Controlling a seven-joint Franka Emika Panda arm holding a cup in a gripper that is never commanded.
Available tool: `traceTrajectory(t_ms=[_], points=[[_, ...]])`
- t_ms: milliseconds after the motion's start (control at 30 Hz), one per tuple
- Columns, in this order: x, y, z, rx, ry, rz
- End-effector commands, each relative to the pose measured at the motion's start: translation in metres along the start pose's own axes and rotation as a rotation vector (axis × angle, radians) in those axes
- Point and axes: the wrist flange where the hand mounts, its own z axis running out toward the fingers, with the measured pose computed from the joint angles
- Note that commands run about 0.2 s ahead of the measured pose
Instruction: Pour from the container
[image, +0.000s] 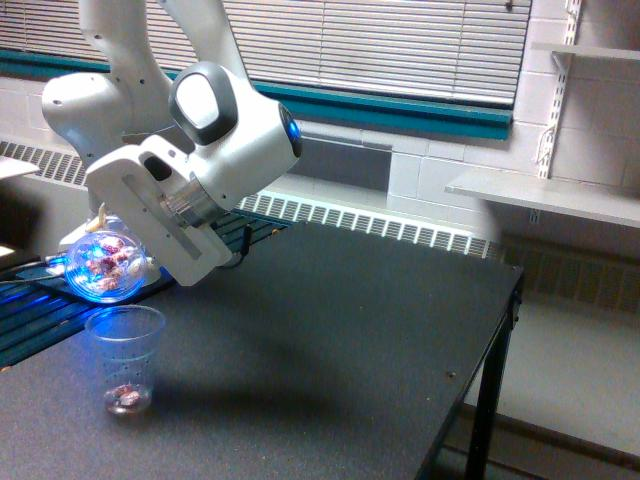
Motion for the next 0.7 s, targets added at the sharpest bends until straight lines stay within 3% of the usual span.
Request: traceTrajectory(t_ms=[33, 700], points=[[-0.003, -0.003, -0.001, -0.014, 0.01, -0.024], [-0.008, -0.019, -0.001, -0.026, 0.007, -0.056]])
